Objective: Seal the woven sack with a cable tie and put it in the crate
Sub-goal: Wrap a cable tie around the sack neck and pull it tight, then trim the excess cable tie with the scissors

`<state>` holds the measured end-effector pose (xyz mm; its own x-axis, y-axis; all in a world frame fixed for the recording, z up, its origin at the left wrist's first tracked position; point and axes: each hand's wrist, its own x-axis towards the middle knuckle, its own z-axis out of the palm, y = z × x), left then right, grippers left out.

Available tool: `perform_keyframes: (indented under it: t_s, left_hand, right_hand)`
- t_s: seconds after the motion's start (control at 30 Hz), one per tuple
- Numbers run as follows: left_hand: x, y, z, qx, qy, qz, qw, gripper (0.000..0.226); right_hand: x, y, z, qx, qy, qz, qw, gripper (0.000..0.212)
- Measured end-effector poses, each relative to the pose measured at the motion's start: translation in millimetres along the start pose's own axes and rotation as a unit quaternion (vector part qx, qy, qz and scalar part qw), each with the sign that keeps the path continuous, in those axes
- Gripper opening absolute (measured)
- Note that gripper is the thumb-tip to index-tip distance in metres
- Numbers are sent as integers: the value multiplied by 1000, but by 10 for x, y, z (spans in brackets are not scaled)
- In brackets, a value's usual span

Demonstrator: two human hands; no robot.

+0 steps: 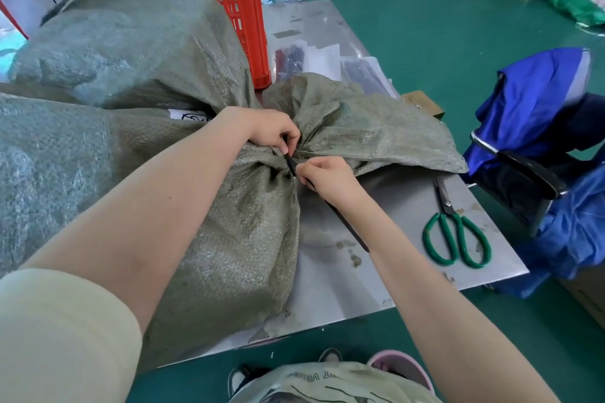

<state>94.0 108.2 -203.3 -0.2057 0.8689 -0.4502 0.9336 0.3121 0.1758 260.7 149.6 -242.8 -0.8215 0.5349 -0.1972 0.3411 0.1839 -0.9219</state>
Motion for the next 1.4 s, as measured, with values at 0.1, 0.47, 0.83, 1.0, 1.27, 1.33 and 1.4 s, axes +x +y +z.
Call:
perform_keyframes:
  t_s: [0.1,0.47,0.83,1.0,1.27,1.33,1.4]
  left_hand:
    - [2,0,-10,12,-1,9,1000,16]
    - [249,1095,-329,-101,72,112,986,25]
    - [951,2159,395,-112,-127,27,985,36]
    - [1018,2180,697,-77,-180,8,981,19]
    - [964,2046,694,-109,-184,-9,977,33]
    - [946,1995,659,-108,-171,0,979,19]
    - [902,1908,591,-104,-157,6,982,21]
  right_hand:
    - [-10,28,0,49,-15,26,998,42]
    - [-41,387,-643,103,129,142,976,36]
    - [-420,1231,-1286,-87,272,243,927,28]
    - [-494,1410,-1222,-180,261,287,904,50]
    - [-463,1421,-1110,-293,283,326,853,48]
    - [-488,1432,-1162,-277,267,329,863,33]
    - [-528,1446,-1197,-226,261,320,882,12]
